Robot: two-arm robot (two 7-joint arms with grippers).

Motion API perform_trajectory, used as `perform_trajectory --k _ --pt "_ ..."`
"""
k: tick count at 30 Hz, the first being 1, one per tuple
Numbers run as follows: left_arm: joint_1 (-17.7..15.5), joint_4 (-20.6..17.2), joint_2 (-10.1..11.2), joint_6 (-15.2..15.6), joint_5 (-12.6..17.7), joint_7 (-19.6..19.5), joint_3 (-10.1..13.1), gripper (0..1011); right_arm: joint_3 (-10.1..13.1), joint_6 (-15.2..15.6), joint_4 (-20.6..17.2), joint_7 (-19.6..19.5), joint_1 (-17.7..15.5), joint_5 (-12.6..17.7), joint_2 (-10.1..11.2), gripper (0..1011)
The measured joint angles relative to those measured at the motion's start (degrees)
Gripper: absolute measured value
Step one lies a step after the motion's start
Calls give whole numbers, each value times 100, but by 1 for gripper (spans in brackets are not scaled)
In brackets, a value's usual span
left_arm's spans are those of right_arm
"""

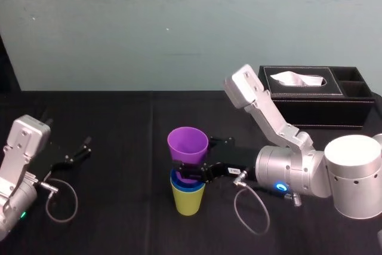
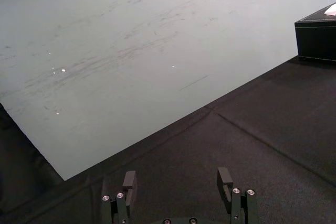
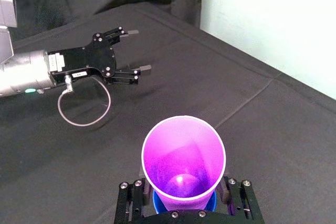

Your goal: Stack the three plastic cups sequentially using one hand.

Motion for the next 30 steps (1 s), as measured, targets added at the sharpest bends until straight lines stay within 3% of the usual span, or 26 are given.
perform_trajectory --k 30 --pt "0 0 0 0 0 0 0 1000 -226 -444 364 -114 52 304 80 726"
